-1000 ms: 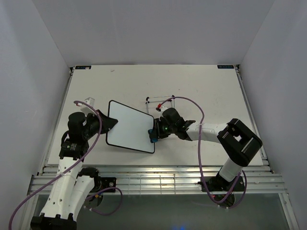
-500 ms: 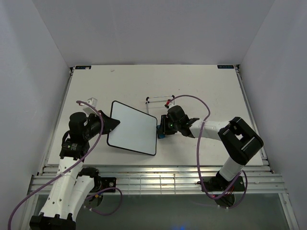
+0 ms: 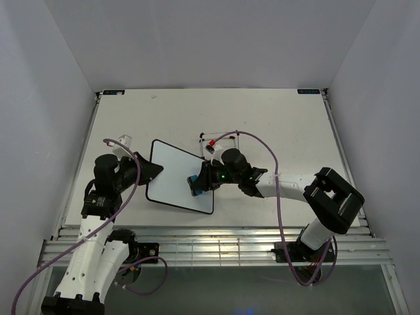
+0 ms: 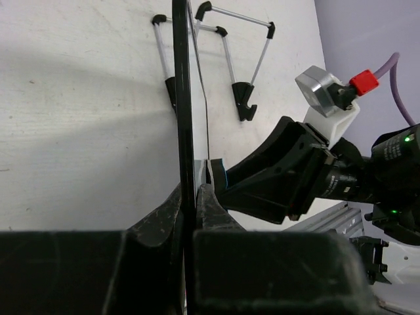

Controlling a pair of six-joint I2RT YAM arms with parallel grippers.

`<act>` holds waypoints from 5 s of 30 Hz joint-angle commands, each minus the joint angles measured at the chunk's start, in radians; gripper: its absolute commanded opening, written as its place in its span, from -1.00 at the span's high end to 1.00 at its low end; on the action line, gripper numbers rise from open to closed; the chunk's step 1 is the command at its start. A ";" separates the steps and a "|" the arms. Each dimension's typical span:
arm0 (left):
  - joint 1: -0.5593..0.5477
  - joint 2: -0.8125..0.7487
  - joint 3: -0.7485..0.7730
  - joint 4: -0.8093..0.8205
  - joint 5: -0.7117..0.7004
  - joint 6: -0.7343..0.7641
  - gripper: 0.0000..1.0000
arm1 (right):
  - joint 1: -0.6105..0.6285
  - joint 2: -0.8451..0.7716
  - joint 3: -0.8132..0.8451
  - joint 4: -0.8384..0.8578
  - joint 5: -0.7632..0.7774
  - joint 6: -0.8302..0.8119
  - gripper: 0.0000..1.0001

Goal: Erase the whiteboard

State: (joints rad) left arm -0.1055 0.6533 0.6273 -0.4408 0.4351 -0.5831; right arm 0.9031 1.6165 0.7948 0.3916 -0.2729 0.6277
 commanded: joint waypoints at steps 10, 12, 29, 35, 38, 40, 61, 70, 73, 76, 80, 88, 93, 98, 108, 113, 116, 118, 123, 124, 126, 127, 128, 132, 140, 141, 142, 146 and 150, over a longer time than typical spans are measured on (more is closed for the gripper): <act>-0.039 -0.010 -0.017 -0.004 0.145 0.104 1.00 | -0.239 -0.469 -0.058 -0.362 0.148 -0.218 0.73; -0.040 -0.024 -0.017 -0.006 0.140 0.103 1.00 | -0.333 -0.545 -0.071 -0.502 0.207 -0.250 0.72; -0.043 -0.069 -0.023 0.008 0.169 0.103 1.00 | -0.817 -0.620 -0.149 -0.714 0.144 -0.345 0.67; -0.043 -0.080 -0.028 0.020 0.188 0.103 1.00 | -0.819 -0.558 -0.181 -0.668 0.193 -0.322 0.67; -0.043 -0.090 -0.029 0.024 0.200 0.104 1.00 | -0.811 -0.506 -0.177 -0.665 0.250 -0.326 0.67; -0.043 -0.103 -0.032 0.028 0.206 0.106 1.00 | -0.779 -0.481 -0.171 -0.651 0.293 -0.329 0.66; -0.043 -0.077 -0.058 0.123 0.306 0.069 1.00 | -0.714 -0.271 -0.206 -0.568 0.333 -0.339 0.46; -0.043 -0.054 -0.054 0.178 0.317 0.011 1.00 | -0.714 -0.299 -0.221 -0.554 0.308 -0.338 0.51; -0.042 -0.049 -0.073 0.178 0.291 -0.021 1.00 | -0.710 -0.383 -0.241 -0.513 0.177 -0.323 0.55; -0.043 -0.037 -0.089 0.166 0.261 -0.047 1.00 | -0.646 -0.496 -0.299 -0.348 -0.006 -0.303 0.56; -0.042 -0.011 -0.098 0.151 0.252 -0.089 1.00 | -0.409 -0.572 -0.353 -0.087 -0.092 -0.247 0.59; -0.042 -0.009 -0.103 0.140 0.254 -0.106 1.00 | -0.169 -0.409 -0.266 0.046 -0.009 -0.168 0.63; -0.043 -0.015 -0.112 0.139 0.266 -0.107 1.00 | -0.142 -0.244 -0.227 0.043 0.041 -0.174 0.65; -0.043 -0.027 -0.110 0.128 0.263 -0.100 1.00 | -0.142 -0.158 -0.226 -0.008 0.083 -0.161 0.67; -0.043 -0.041 -0.117 0.100 0.249 -0.072 1.00 | -0.200 -0.029 -0.180 -0.190 0.118 -0.160 0.67; -0.042 -0.066 -0.075 0.041 0.215 -0.043 1.00 | -0.292 -0.029 -0.178 -0.247 0.067 -0.189 0.67; -0.042 -0.076 -0.055 0.002 0.192 -0.018 1.00 | -0.357 -0.092 -0.177 -0.322 0.084 -0.227 0.67; -0.043 -0.083 -0.041 -0.010 0.186 -0.011 1.00 | -0.398 -0.179 -0.169 -0.383 0.104 -0.250 0.66; -0.042 -0.093 -0.020 -0.021 0.182 -0.011 1.00 | -0.464 -0.365 -0.137 -0.551 0.208 -0.344 0.64; -0.042 -0.093 -0.008 -0.022 0.185 -0.012 1.00 | -0.507 -0.398 -0.138 -0.569 0.222 -0.355 0.60; -0.042 -0.086 0.006 -0.018 0.188 -0.012 1.00 | -0.561 -0.374 -0.138 -0.635 0.210 -0.394 0.58; -0.043 -0.084 0.020 -0.012 0.188 -0.015 1.00 | -0.588 -0.350 -0.131 -0.664 0.265 -0.393 0.57; -0.042 -0.080 0.028 0.006 0.186 -0.023 1.00 | -0.592 -0.325 -0.123 -0.710 0.312 -0.384 0.57; -0.042 -0.032 0.071 0.091 0.209 -0.072 1.00 | -0.592 -0.198 -0.088 -0.755 0.388 -0.356 0.36; -0.043 0.075 0.138 0.316 0.246 -0.147 1.00 | -0.592 -0.211 -0.048 -0.800 0.437 -0.344 -0.31; -0.042 0.086 0.135 0.350 0.255 -0.168 1.00 | -0.592 -0.243 -0.042 -0.807 0.439 -0.344 -0.32; -0.042 0.107 0.134 0.425 0.263 -0.178 1.00 | -0.592 -0.259 -0.031 -0.830 0.446 -0.345 -0.33; -0.043 0.158 0.095 0.670 0.269 -0.251 1.00 | -0.593 -0.352 -0.005 -0.872 0.471 -0.347 -0.36; -0.051 0.242 0.046 0.923 0.234 -0.291 1.00 | -0.593 -0.440 0.006 -0.899 0.463 -0.342 -0.36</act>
State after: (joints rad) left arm -0.1467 0.8623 0.6895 0.1490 0.6727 -0.7929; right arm 0.3096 1.2350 0.7589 -0.4706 0.1699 0.2806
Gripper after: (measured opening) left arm 0.146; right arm 0.678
